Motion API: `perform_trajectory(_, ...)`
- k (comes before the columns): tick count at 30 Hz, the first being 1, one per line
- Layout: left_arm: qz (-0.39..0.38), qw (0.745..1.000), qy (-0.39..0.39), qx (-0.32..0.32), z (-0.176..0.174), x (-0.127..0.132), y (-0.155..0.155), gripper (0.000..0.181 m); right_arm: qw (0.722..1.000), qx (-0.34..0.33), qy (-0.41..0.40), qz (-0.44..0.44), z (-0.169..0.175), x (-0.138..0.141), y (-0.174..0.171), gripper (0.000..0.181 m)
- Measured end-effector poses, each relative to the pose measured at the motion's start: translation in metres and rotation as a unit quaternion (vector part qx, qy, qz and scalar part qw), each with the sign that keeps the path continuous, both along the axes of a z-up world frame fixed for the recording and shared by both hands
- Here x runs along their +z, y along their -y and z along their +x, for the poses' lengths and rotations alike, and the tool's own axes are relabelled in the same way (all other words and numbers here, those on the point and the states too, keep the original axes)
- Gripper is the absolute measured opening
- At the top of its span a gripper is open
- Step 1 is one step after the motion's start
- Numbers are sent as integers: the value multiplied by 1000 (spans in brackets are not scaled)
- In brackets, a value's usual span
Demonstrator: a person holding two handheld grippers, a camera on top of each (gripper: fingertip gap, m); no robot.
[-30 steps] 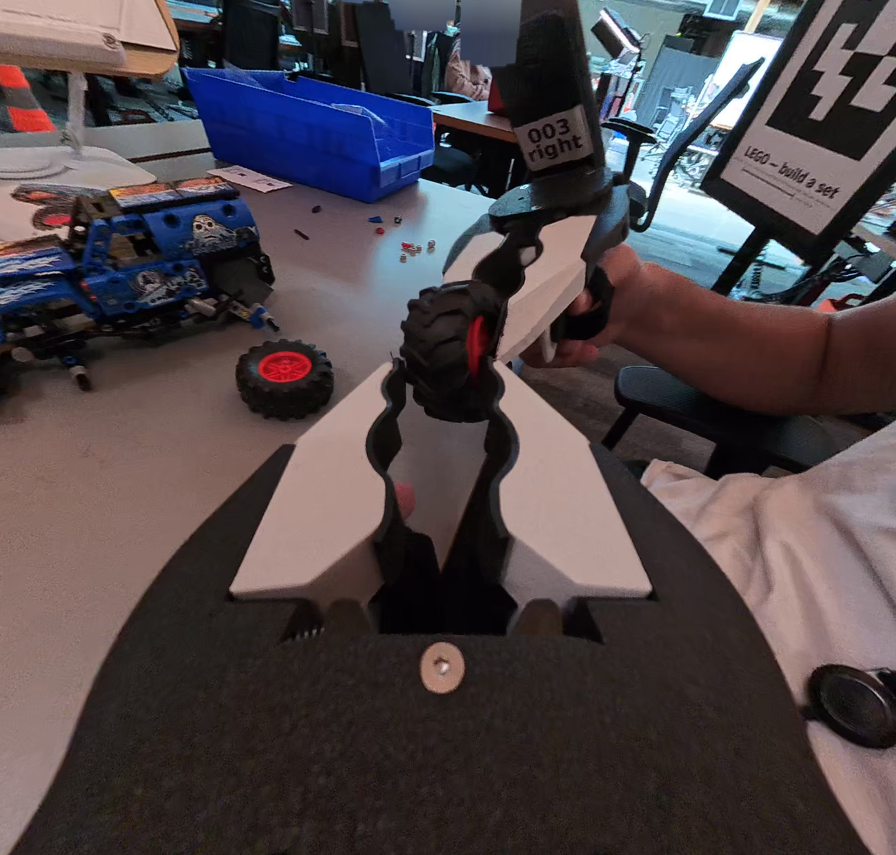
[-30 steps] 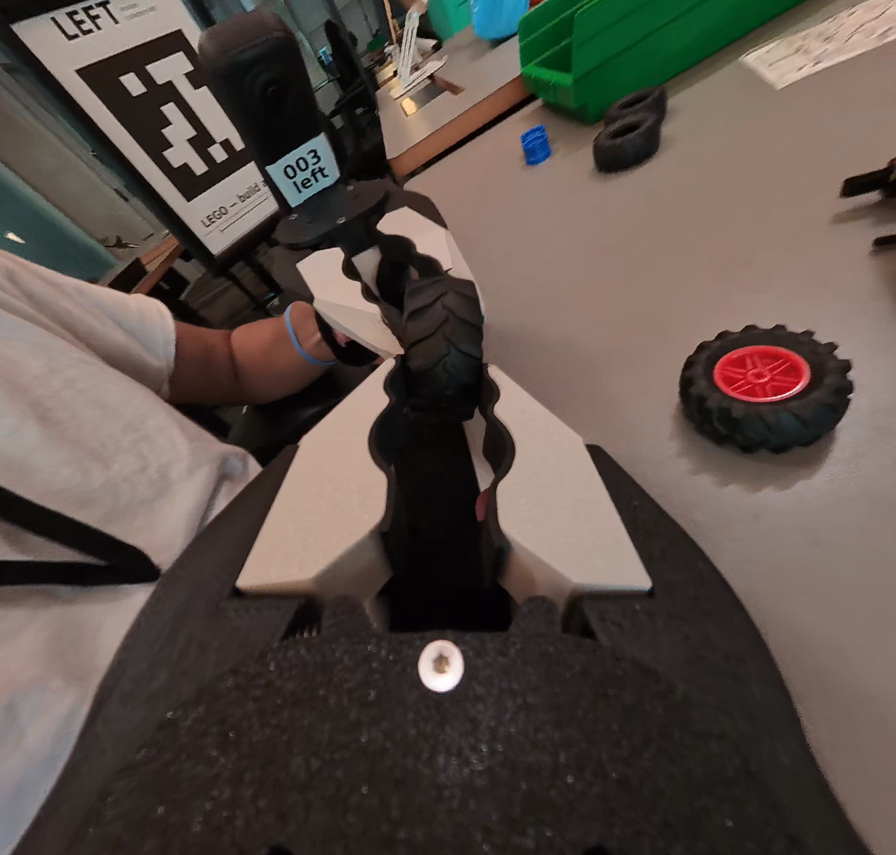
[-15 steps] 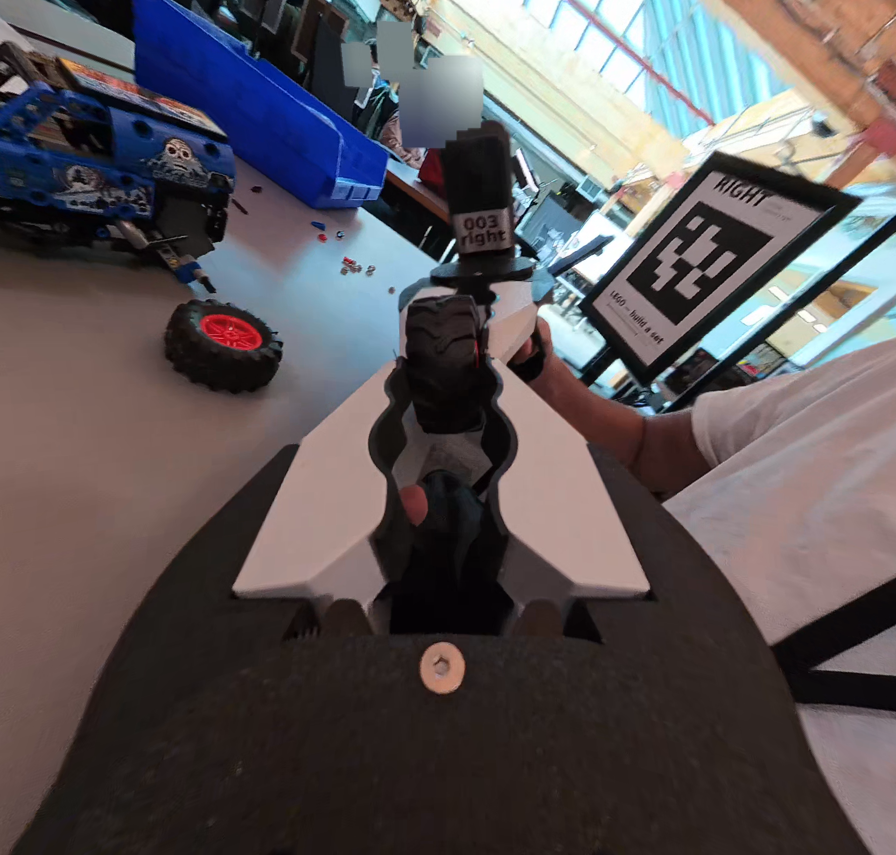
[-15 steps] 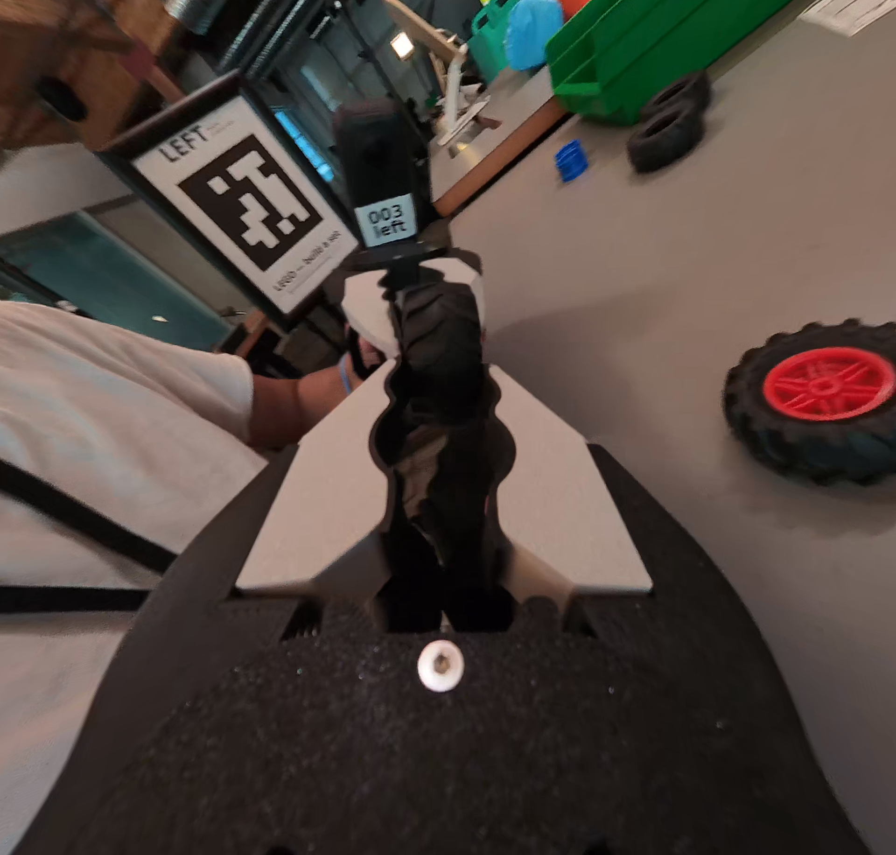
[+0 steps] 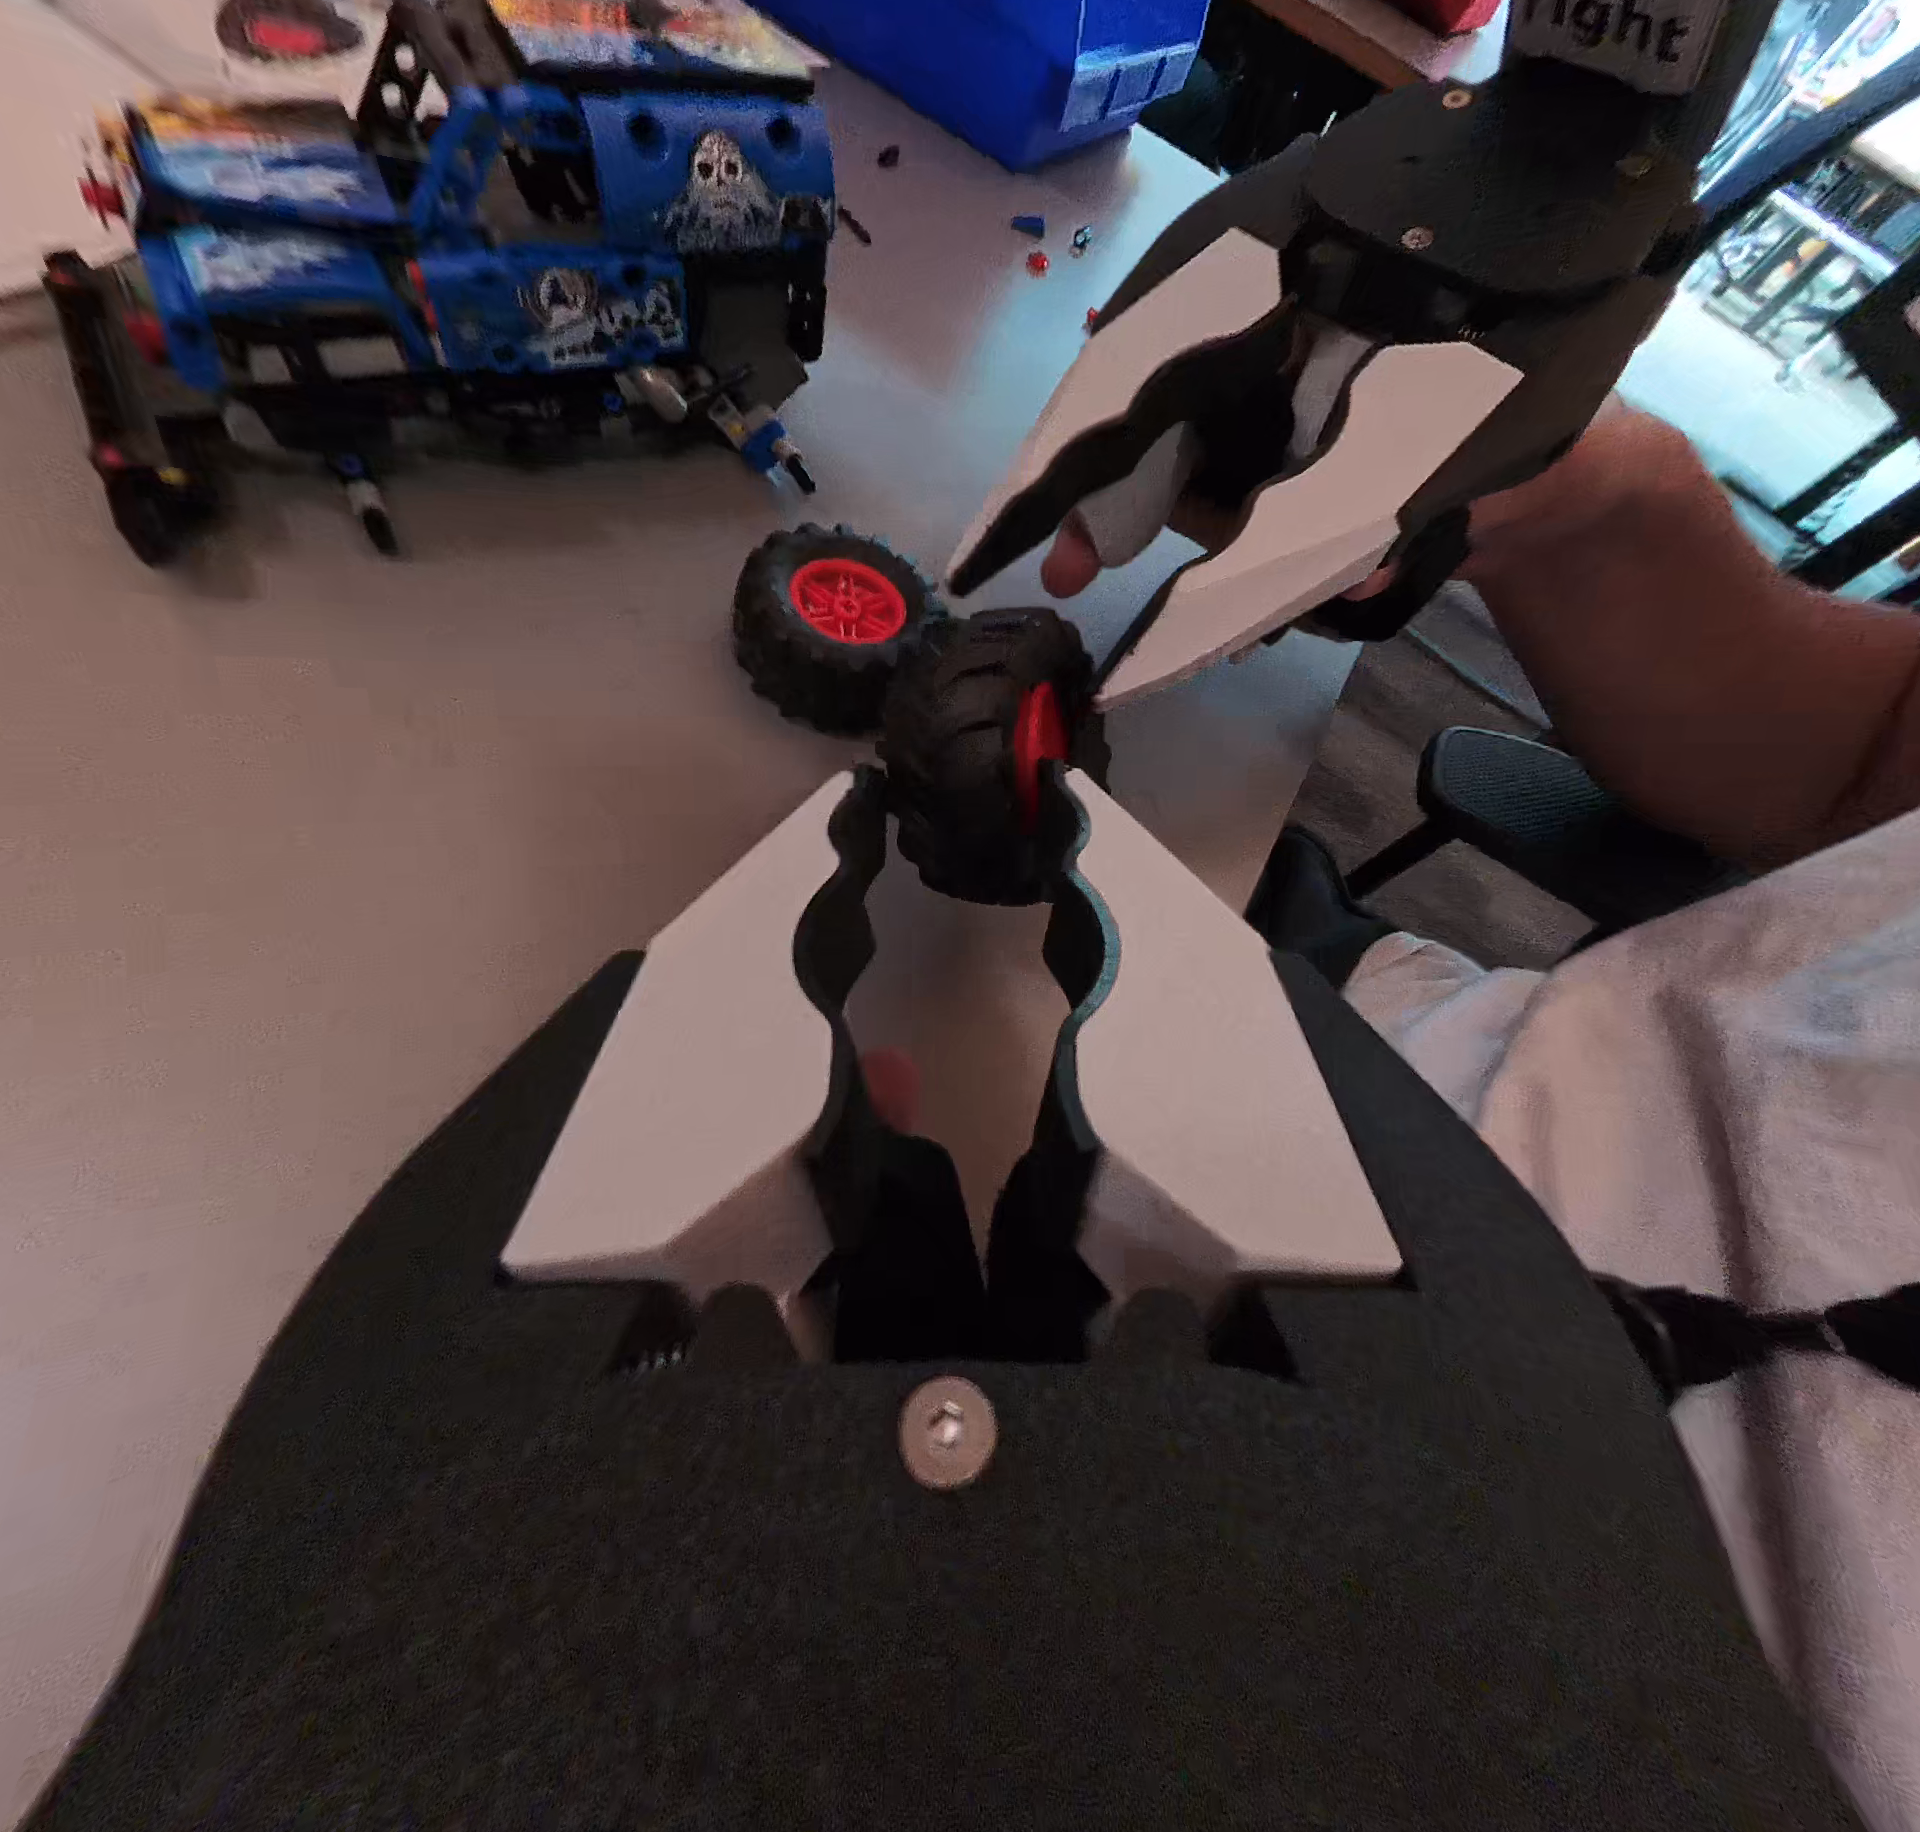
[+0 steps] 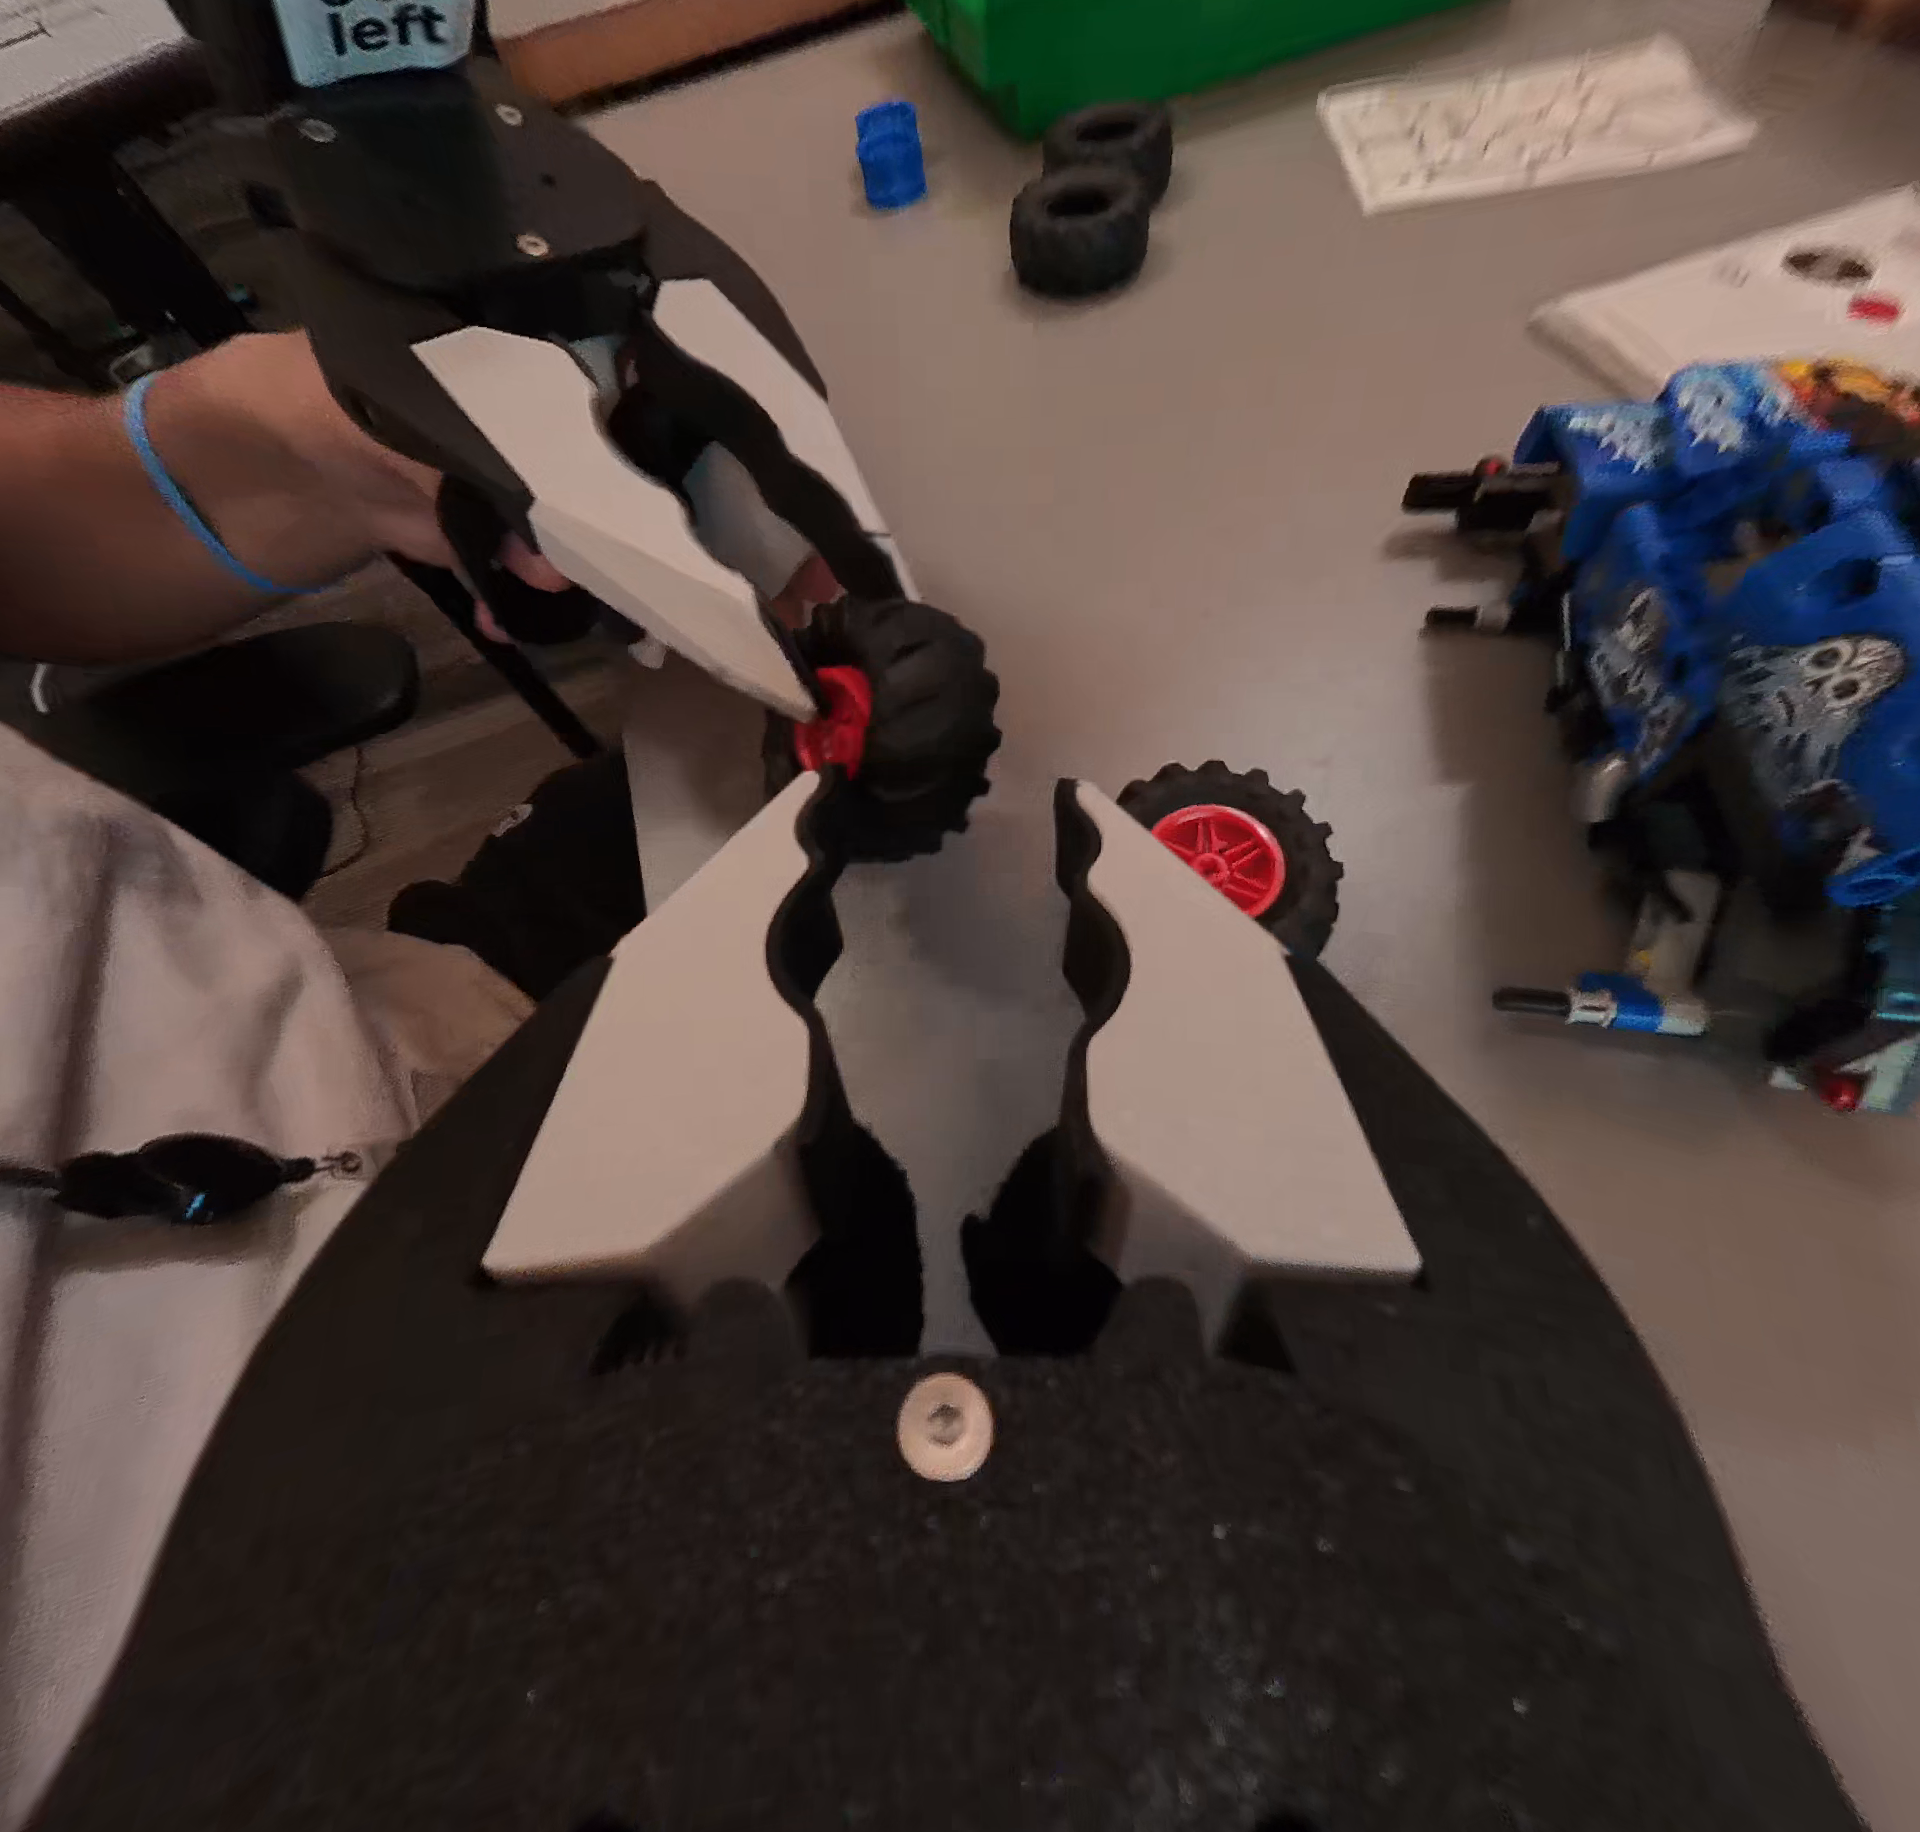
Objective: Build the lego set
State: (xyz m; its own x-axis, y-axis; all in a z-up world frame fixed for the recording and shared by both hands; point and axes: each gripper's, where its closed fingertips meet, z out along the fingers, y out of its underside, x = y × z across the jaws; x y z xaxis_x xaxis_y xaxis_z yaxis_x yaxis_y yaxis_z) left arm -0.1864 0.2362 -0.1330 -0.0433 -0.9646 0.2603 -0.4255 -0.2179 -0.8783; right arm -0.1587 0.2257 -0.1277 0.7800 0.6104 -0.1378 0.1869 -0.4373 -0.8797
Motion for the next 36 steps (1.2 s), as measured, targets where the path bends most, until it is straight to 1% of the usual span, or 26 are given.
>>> perform_trajectory(2,104,993,49,-7,2,13,-6,28,999,13,-11,41,-2,3,5,43)
perform_trajectory(3,169,983,75,-18,3,20,-8,28,999,18,-17,38,-4,0,9,45)
perform_trajectory(4,236,967,98,-27,4,24,-10,28,999,17,-26,26,-5,-3,10,46)
perform_trajectory(6,354,925,126,-58,6,24,-11,28,998,-1,-62,24,-8,-1,5,58)
perform_trajectory(8,429,887,141,-97,8,19,-6,28,997,-21,-61,46,-7,4,-5,57)
perform_trajectory(9,440,879,149,-110,10,17,-3,28,997,-21,-35,65,-6,4,-8,53)
perform_trajectory(10,434,880,154,-119,12,15,1,28,997,-15,3,71,-6,1,-9,45)
perform_trajectory(12,423,887,137,-122,14,8,0,28,996,2,69,61,-8,-6,-8,32)
perform_trajectory(13,426,888,122,-122,13,4,-1,28,992,10,108,69,-7,-9,-7,30)
perform_trajectory(15,400,904,79,-127,8,-5,4,28,975,36,196,101,-7,-15,-3,28)
perform_trajectory(16,376,916,54,-131,4,-10,7,28,957,44,259,126,-4,-18,-2,28)
perform_trajectory(17,347,928,38,-133,-1,-12,11,32,927,55,333,160,-1,-21,-2,28)
perform_trajectory(18,314,939,32,-135,-6,-11,17,40,892,74,398,200,-2,-22,1,28)
perform_trajectory(19,281,950,26,-132,-10,-9,22,43,860,93,444,233,-5,-22,5,28)
perform_trajectory(21,230,968,13,-102,-12,-7,23,51,804,108,513,280,-11,-22,11,28)
perform_trajectory(22,212,973,9,-95,-12,-8,26,51,786,113,531,295,-13,-23,14,28)
perform_trajectory(23,199,975,3,-95,-12,-10,30,54,780,116,539,296,-14,-26,17,29)
perform_trajectory(25,207,975,-3,-79,-5,-12,33,53,793,140,533,261,-16,-37,29,29)
perform_trajectory(28,208,974,-22,-90,2,-20,46,49,836,139,480,227,-24,-40,47,35)
perform_trajectory(29,220,970,-33,-94,3,-25,48,48,851,132,462,211,-25,-38,53,43)
perform_trajectory(30,240,965,-42,-94,4,-29,48,48,873,124,429,196,-27,-32,60,43)
perform_trajectory(31,258,961,-45,-89,4,-30,47,47,899,116,382,181,-30,-23,65,40)
perform_trajectory(32,273,957,-47,-84,3,-30,46,47,923,100,333,166,-32,-13,67,26)
perform_trajectory(33,281,956,-48,-76,2,-29,42,47,940,65,298,149,-27,-4,60,10)
perform_trajectory(34,281,956,-48,-67,1,-27,39,50,953,35,274,124,-22,-1,51,6)
perform_trajectory(36,272,959,-45,-69,0,-26,38,49,968,35,242,52,-22,-9,39,3)
